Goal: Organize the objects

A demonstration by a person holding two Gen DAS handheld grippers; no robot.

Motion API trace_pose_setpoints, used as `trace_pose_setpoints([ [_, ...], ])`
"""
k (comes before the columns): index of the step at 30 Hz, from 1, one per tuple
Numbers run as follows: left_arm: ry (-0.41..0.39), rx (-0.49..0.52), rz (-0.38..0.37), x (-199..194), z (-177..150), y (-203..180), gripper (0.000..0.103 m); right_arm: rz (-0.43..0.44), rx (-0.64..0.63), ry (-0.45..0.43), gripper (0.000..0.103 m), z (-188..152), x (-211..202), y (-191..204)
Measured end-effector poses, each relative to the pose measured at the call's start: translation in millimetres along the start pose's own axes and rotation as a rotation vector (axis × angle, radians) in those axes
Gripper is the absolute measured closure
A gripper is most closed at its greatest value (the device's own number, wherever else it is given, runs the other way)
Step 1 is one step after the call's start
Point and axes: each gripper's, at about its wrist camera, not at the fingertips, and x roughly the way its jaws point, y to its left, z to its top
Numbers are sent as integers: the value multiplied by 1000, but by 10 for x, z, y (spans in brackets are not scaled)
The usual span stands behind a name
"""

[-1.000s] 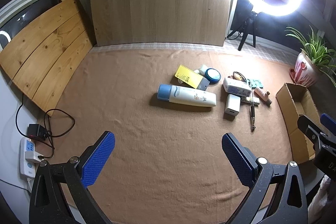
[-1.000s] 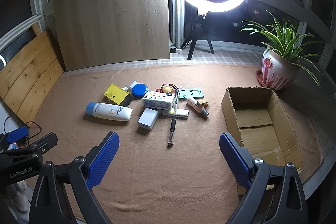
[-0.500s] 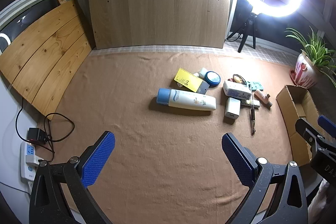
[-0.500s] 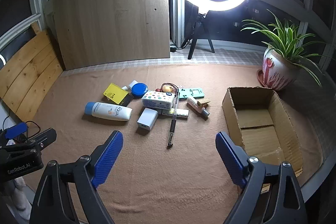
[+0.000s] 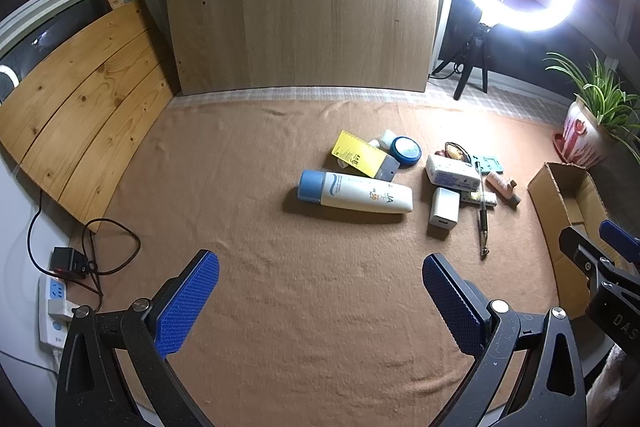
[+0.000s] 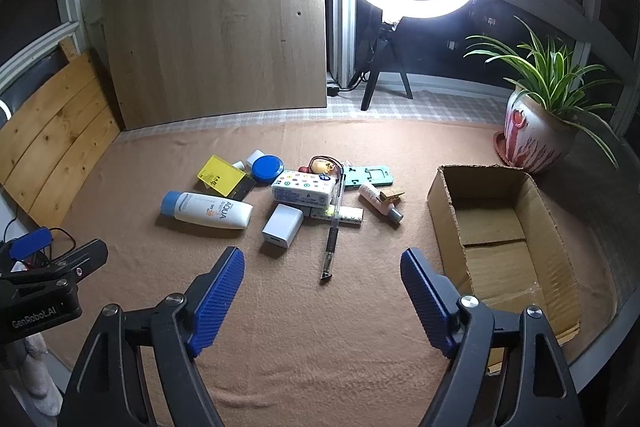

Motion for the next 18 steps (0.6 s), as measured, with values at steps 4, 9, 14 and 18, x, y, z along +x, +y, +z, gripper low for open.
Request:
trace_pose_setpoints([
  [4,2,1,1,11,3,5,0,1,2,0,26,1,8,-1],
  [9,12,-2,9,102,31,43,0,2,4,9,26,26,62,-11],
  [14,20,-8,22,235,45,106,0,2,20,25,26,61,161,-48],
  [18,36,-6,34,384,67,158,1,12,36,46,26,75,252,-77],
])
